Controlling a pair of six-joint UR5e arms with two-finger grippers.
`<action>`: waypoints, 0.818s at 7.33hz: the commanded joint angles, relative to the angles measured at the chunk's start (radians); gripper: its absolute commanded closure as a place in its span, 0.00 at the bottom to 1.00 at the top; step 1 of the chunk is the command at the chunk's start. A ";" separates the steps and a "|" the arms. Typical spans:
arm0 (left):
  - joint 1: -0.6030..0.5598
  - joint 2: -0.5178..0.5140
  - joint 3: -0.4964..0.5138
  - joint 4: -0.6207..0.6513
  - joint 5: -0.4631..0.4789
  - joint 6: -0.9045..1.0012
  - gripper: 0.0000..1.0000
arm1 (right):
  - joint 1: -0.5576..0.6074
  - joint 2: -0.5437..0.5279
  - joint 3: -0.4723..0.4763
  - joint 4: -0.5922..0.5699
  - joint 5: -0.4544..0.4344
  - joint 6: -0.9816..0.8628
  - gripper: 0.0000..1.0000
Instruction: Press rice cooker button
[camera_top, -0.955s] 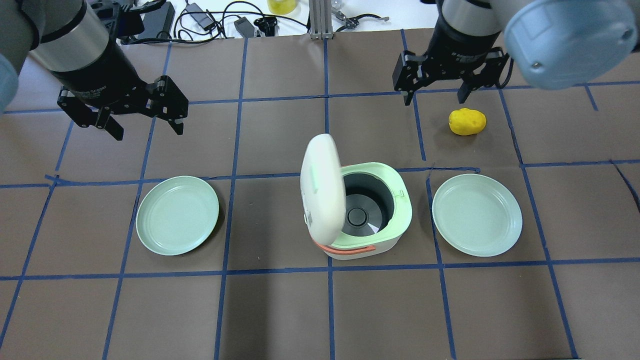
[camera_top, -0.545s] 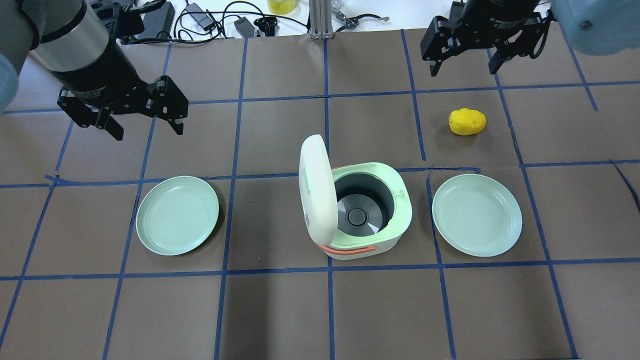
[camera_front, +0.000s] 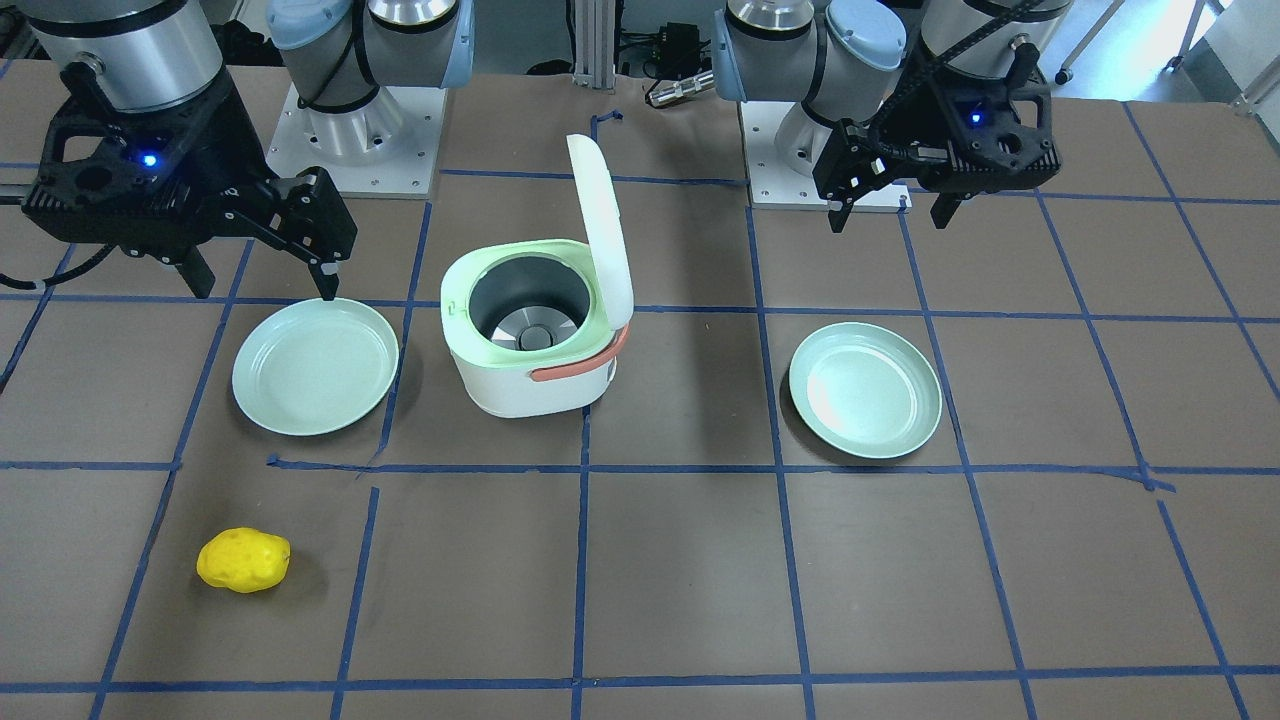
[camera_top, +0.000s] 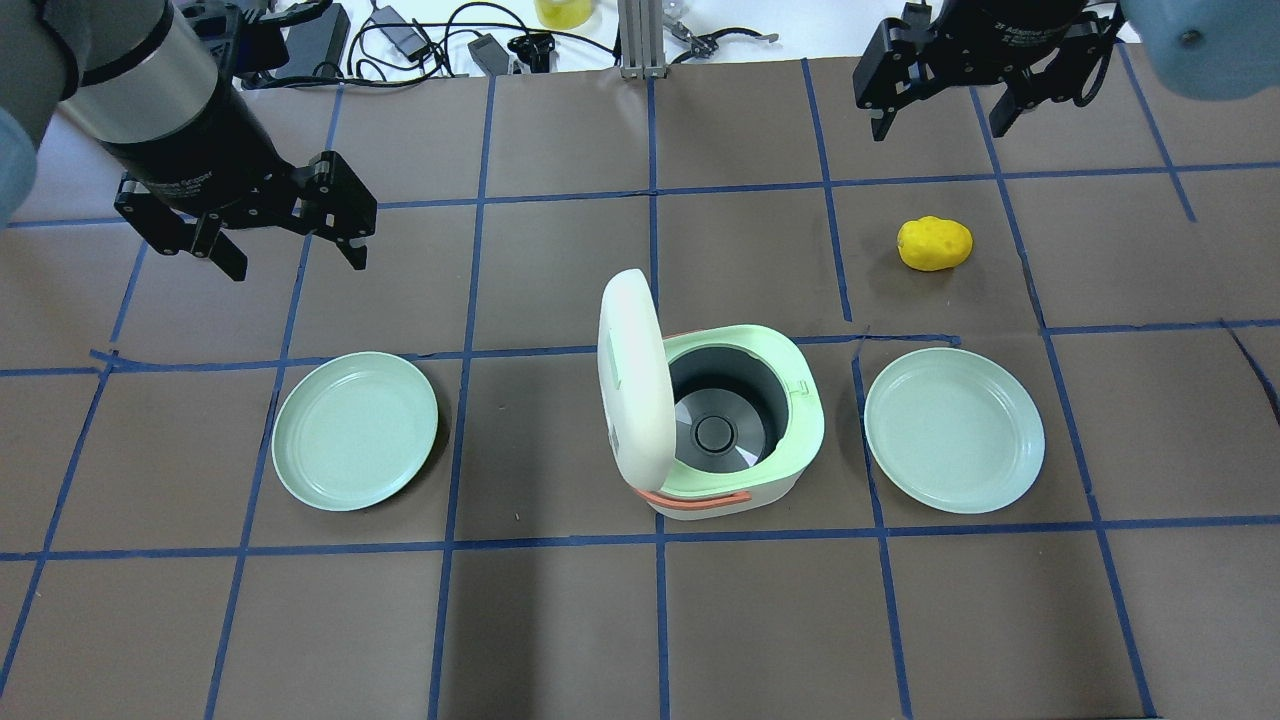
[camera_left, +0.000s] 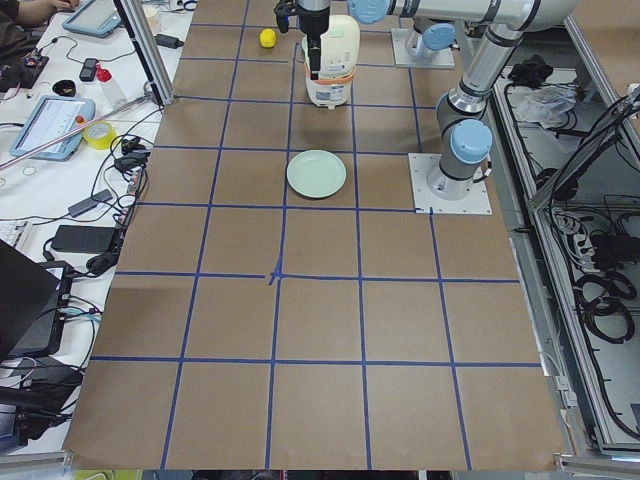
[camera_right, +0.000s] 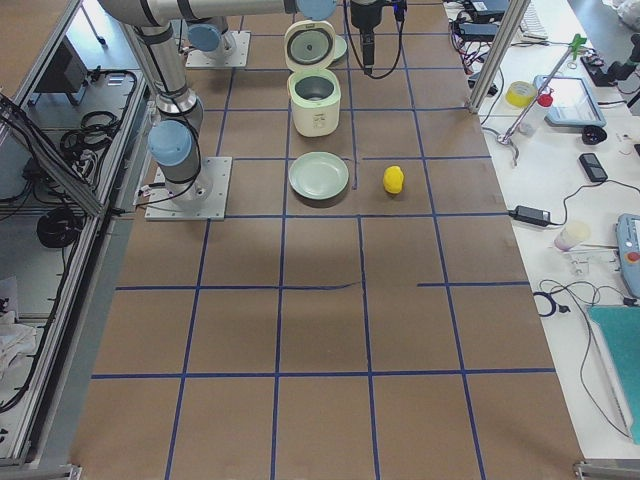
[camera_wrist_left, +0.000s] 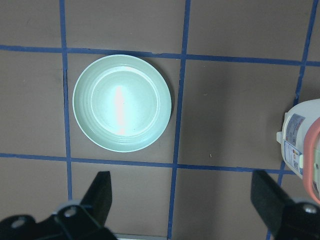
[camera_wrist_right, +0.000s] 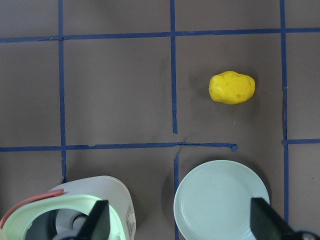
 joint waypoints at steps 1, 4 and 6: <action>0.000 0.000 0.000 0.000 0.000 0.000 0.00 | 0.001 0.000 0.000 0.001 0.000 0.005 0.00; 0.000 0.000 0.000 0.000 0.000 0.000 0.00 | 0.001 0.000 0.006 -0.002 -0.006 0.003 0.00; 0.000 0.000 0.000 0.000 0.000 -0.002 0.00 | 0.001 0.000 0.008 -0.002 -0.006 0.003 0.00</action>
